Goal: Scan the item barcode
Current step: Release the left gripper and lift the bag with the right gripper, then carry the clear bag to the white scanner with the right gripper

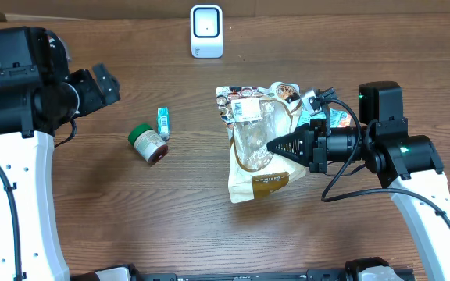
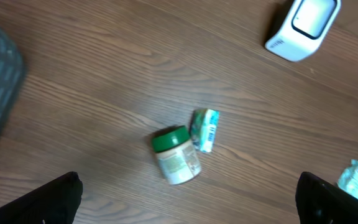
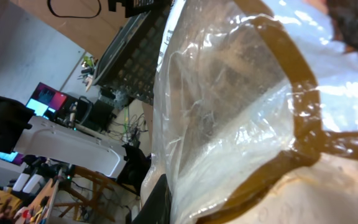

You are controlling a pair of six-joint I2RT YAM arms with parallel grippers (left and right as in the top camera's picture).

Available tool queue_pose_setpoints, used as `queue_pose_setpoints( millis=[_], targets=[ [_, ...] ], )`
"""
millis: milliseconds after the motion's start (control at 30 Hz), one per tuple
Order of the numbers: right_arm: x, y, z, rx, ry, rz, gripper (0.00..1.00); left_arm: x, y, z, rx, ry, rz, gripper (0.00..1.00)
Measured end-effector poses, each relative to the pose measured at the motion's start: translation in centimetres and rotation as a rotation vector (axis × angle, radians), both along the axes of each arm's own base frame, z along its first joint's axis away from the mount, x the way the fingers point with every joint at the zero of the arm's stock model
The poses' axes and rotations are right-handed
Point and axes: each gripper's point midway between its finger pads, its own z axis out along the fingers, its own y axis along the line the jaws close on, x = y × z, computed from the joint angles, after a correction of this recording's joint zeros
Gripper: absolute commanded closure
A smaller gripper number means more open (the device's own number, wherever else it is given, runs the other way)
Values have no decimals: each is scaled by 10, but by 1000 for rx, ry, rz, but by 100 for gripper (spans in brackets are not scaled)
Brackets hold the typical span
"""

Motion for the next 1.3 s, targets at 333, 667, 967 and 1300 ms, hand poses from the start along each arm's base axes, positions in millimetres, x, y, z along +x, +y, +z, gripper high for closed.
queue_pose_setpoints(
  millis=[333, 667, 967, 1300],
  targets=[
    [27, -12, -2, -198, 110, -232, 96, 0, 5, 0, 21, -1, 14, 0],
    [93, 17, 68, -490, -32, -405, 96, 0, 6, 0, 28, 0, 19, 0],
    [214, 39, 27, -814, -316, -685, 96, 0, 6, 0, 28, 0, 19, 0],
    [313, 53, -62, -1123, -598, -837, 96, 0, 6, 0, 29, 0, 19, 0]
  ],
)
